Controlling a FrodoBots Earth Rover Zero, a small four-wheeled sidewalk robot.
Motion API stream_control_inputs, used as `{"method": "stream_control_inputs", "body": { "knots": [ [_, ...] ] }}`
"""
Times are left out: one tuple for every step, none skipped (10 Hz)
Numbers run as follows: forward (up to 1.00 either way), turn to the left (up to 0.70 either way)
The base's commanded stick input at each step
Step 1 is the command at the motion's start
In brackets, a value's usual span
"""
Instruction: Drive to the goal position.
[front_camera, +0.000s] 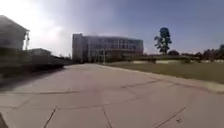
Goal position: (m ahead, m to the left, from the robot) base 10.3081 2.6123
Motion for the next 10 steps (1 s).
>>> {"method": "stream_control_inputs", "body": {
  "knots": [
    [0.70, 0.00],
    [0.70, 0.00],
    [0.70, 0.00],
    [0.70, 0.00],
    [0.70, 0.00],
    [0.70, 0.00],
    [0.70, 0.00],
    [0.70, 0.00],
    [0.70, -0.02],
    [0.70, -0.11]
  ]
}}
